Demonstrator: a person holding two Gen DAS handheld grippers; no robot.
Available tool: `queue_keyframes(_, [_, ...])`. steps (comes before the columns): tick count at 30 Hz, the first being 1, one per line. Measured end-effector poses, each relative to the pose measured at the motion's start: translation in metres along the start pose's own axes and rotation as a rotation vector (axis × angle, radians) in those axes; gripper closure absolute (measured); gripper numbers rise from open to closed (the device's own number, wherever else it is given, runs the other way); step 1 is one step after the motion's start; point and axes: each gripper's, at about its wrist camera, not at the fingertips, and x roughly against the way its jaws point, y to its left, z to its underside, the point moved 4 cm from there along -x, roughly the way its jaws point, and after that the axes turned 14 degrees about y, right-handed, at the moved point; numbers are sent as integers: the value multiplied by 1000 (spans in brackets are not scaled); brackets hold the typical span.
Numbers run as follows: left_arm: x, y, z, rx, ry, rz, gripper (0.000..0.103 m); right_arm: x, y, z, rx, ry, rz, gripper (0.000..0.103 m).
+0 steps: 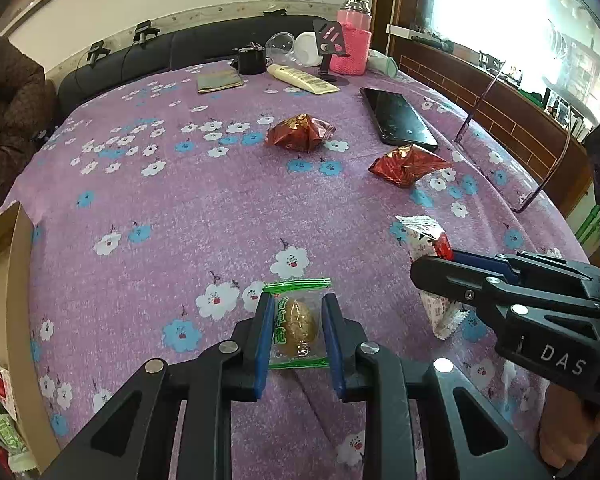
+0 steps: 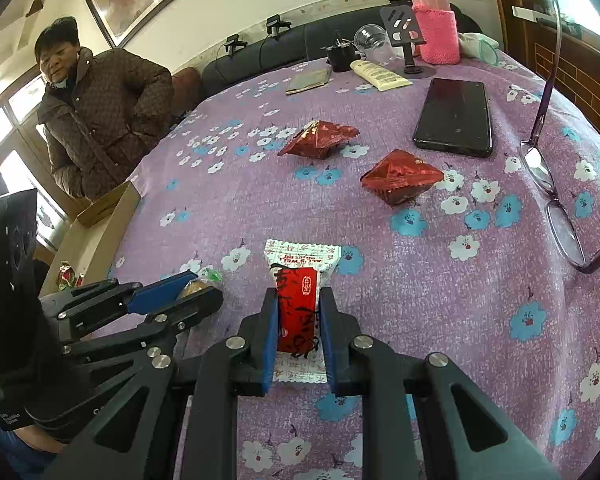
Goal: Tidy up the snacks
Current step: 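Grasp the clear green-edged bag with left gripper while right grasps the white-red wrapper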
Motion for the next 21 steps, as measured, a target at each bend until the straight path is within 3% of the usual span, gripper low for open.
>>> queue_keyframes(10, [-1, 1, 1, -4, 12, 5, 78, -1, -2, -2, -13, 1, -1, 85])
queue_keyframes(14, [-7, 1, 1, 1, 29, -2, 70, -1, -2, -2, -11, 0, -2, 85])
queue_keyframes(21, [-6, 2, 0, 7, 17, 6, 74, -1, -2, -2, -13, -3, -1, 85])
